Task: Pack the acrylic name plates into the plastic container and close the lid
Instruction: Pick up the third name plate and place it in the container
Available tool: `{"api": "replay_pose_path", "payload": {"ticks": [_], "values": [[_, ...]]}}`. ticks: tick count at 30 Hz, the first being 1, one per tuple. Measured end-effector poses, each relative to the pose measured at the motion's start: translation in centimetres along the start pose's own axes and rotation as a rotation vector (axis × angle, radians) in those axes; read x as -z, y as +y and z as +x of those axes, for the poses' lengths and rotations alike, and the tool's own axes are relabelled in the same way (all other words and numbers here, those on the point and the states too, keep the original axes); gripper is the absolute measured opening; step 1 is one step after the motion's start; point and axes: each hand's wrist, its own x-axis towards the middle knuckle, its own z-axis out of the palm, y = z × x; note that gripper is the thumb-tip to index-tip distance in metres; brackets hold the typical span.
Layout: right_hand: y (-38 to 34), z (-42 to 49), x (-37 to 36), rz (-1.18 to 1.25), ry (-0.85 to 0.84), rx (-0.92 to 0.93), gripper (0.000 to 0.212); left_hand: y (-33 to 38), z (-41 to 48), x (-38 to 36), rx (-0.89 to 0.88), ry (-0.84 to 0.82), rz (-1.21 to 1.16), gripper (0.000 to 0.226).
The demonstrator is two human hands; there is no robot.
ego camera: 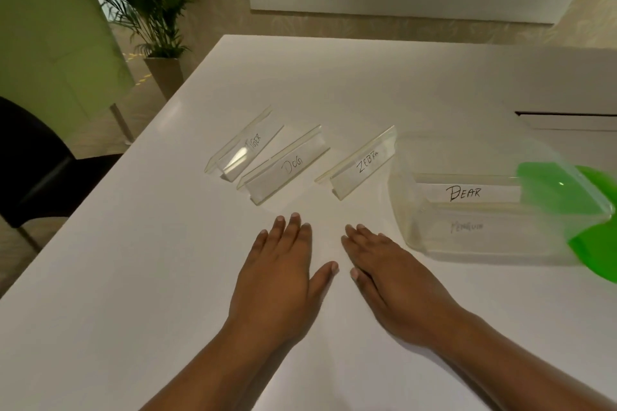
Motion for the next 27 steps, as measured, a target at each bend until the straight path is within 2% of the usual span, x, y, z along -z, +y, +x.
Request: {"api": "replay_pose_path", "payload": {"ticks": [3, 11, 19, 24, 27], "values": [[-0.2, 0.1, 0.0, -0.032, -0.003, -0.013, 0.052, 0.1, -0.1, -0.2, -0.011, -0.033, 0.042, 0.09], [-0.5, 0.2, 0.4, 0.019, 0.054, -0.025, 0.049, -0.2, -0.1, -0.2, -0.04, -0.061, -0.017, 0.083], [0.1, 0.7, -0.2, 0.04, 0.11, -0.014, 0.052, -0.5, 0.6, 0.0, -0.049, -0.088, -0.067, 0.088], [0.5, 1.1, -0.1, 0.026, 0.062, 0.055, 0.053, -0.5, 0.6, 0.0, -0.009, -0.035, -0.106, 0.086], [0.2, 1.7, 0.3, -0.036, 0.092, 0.116, 0.042, -0.3, 0.3, 0.5, 0.107, 0.094, -0.327, 0.067]]}}
